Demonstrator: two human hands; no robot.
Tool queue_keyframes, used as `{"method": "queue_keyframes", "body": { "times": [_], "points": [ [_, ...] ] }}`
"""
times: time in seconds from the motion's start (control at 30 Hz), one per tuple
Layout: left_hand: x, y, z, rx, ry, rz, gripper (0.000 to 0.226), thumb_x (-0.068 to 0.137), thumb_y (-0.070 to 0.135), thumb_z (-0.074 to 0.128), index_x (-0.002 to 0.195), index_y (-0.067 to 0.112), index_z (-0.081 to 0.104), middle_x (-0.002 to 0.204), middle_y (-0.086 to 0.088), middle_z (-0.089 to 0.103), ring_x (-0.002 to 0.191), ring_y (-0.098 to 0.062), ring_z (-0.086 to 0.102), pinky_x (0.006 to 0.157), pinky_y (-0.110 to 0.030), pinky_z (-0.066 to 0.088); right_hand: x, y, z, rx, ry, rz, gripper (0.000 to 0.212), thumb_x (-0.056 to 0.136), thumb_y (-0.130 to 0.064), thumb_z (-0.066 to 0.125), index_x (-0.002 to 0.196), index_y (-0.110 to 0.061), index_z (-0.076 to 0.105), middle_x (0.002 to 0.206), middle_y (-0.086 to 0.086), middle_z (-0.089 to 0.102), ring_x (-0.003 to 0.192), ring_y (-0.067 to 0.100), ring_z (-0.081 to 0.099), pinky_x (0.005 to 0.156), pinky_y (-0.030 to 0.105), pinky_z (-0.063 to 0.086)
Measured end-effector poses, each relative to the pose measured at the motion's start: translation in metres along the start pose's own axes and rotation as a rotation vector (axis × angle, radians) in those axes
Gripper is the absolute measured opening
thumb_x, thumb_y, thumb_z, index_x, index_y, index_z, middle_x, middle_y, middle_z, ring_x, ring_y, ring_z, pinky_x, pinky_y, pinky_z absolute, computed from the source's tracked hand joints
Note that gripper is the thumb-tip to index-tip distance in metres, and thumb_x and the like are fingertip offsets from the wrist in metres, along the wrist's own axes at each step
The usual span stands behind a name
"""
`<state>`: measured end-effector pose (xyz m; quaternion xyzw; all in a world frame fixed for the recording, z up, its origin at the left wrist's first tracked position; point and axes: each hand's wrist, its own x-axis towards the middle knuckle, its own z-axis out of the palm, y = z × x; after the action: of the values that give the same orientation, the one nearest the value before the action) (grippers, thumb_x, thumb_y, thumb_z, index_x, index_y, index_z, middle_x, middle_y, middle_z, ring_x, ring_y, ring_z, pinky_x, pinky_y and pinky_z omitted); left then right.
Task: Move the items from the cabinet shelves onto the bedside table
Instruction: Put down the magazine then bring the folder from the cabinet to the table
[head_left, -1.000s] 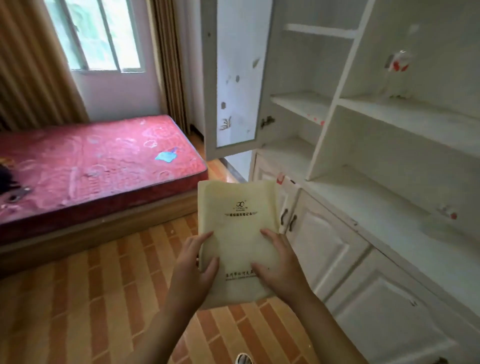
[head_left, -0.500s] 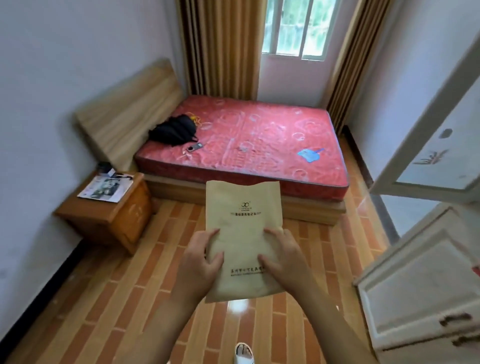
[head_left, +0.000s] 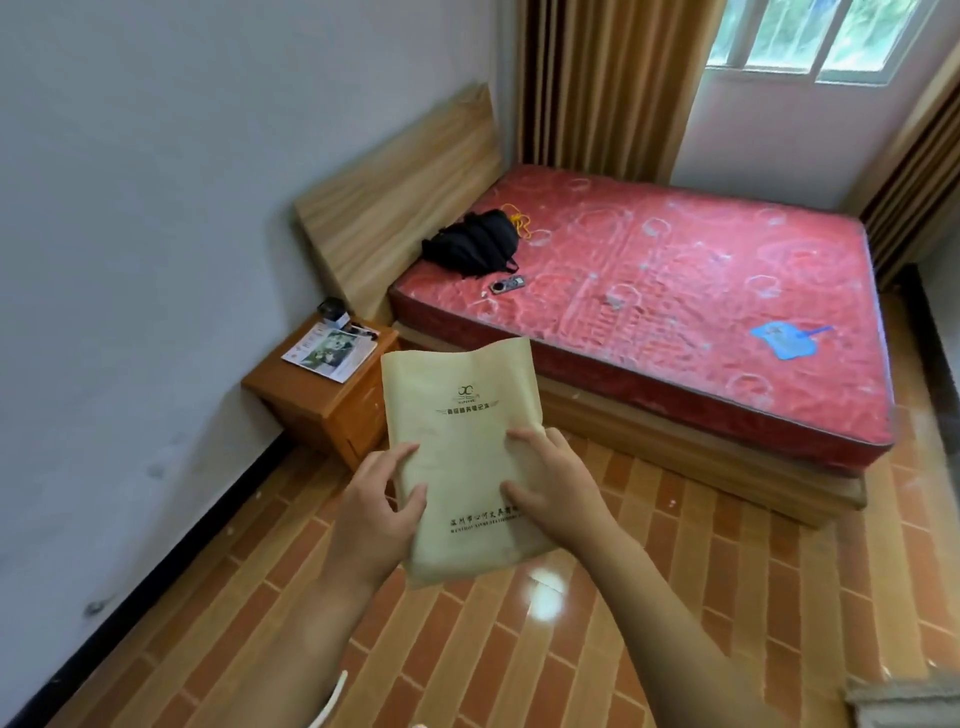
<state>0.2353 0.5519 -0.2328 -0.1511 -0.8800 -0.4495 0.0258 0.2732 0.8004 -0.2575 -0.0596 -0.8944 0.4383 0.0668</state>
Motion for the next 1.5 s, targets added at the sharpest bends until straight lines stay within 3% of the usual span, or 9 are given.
{"method": "queue_keyframes", "body": {
  "times": [0.1,0.3,0.5,0.63,0.73,0.87,1.13,1.37,1.5],
  "points": [
    [0.021,-0.017,-0.007,-0.008,0.037,-0.048,0.046,0.090,0.019,0.072,0.132,0.034,0.060,0.119,0.019,0.059,0.106,-0.003,0.060,0.077,-0.011,0.047,0.036,-0.004,0.013,-0.003,-0.039,-0.030,0.060,0.081,-0.034,0.071,0.134,-0.046,0.047,0.111,-0.020,0.043,0.090,0.005,0.057,0.076,0.033,0.057],
    [0.073,-0.058,-0.024,-0.075,0.100,-0.100,0.045,0.091,0.018,0.073,0.130,0.037,0.061,0.114,0.022,0.059,0.097,-0.005,0.063,0.074,-0.009,0.048,0.111,-0.019,0.044,-0.032,-0.094,-0.077,0.060,0.081,-0.036,0.071,0.134,-0.049,0.047,0.112,-0.024,0.042,0.090,0.000,0.057,0.071,0.021,0.051],
    [0.152,-0.112,-0.061,-0.090,0.115,-0.120,0.044,0.091,0.017,0.074,0.131,0.031,0.062,0.113,0.017,0.061,0.092,-0.004,0.061,0.071,-0.010,0.048,0.200,-0.052,0.084,-0.078,-0.128,-0.087,0.060,0.081,-0.039,0.071,0.134,-0.049,0.047,0.111,-0.021,0.042,0.090,0.006,0.057,0.077,0.036,0.057],
    [0.206,-0.146,-0.098,-0.102,0.144,-0.136,0.044,0.089,0.012,0.074,0.130,0.026,0.065,0.107,0.012,0.062,0.082,-0.009,0.061,0.072,-0.022,0.054,0.263,-0.081,0.120,-0.097,-0.143,-0.096,0.059,0.081,-0.040,0.071,0.134,-0.049,0.047,0.111,-0.021,0.042,0.091,0.006,0.058,0.076,0.032,0.056],
    [0.242,-0.173,-0.129,-0.114,0.168,-0.136,0.044,0.089,0.011,0.074,0.130,0.026,0.065,0.106,0.013,0.062,0.082,-0.009,0.061,0.073,-0.024,0.054,0.305,-0.107,0.148,-0.100,-0.147,-0.105,0.058,0.081,-0.040,0.071,0.133,-0.051,0.046,0.110,-0.022,0.043,0.089,0.004,0.058,0.071,0.025,0.055],
    [0.276,-0.208,-0.163,-0.112,0.202,-0.155,0.046,0.088,0.013,0.075,0.129,0.030,0.064,0.101,0.012,0.062,0.074,-0.017,0.059,0.072,-0.040,0.057,0.352,-0.136,0.186,-0.115,-0.179,-0.124,0.057,0.082,-0.042,0.070,0.132,-0.053,0.045,0.110,-0.023,0.042,0.088,0.004,0.058,0.068,0.022,0.054],
    [0.306,-0.264,-0.210,-0.136,0.281,-0.229,0.046,0.091,0.024,0.073,0.129,0.045,0.058,0.093,0.012,0.064,0.074,-0.015,0.063,0.068,-0.037,0.058,0.425,-0.181,0.243,-0.141,-0.282,-0.198,0.057,0.082,-0.040,0.071,0.132,-0.053,0.047,0.111,-0.023,0.044,0.091,0.004,0.059,0.075,0.028,0.057],
    [0.341,-0.302,-0.233,-0.087,0.384,-0.293,0.047,0.089,0.021,0.075,0.129,0.043,0.060,0.090,0.007,0.065,0.072,-0.019,0.062,0.066,-0.034,0.057,0.495,-0.204,0.288,-0.163,-0.386,-0.299,0.058,0.084,-0.040,0.072,0.135,-0.050,0.047,0.117,-0.022,0.045,0.097,0.003,0.057,0.078,0.019,0.048],
    [0.375,-0.322,-0.231,-0.040,0.404,-0.319,0.047,0.089,0.023,0.075,0.128,0.045,0.059,0.095,0.018,0.063,0.072,-0.015,0.062,0.060,-0.020,0.052,0.547,-0.198,0.309,-0.156,-0.446,-0.324,0.059,0.082,-0.043,0.070,0.135,-0.051,0.046,0.118,-0.029,0.043,0.100,-0.004,0.055,0.075,0.012,0.042]
  ]
}}
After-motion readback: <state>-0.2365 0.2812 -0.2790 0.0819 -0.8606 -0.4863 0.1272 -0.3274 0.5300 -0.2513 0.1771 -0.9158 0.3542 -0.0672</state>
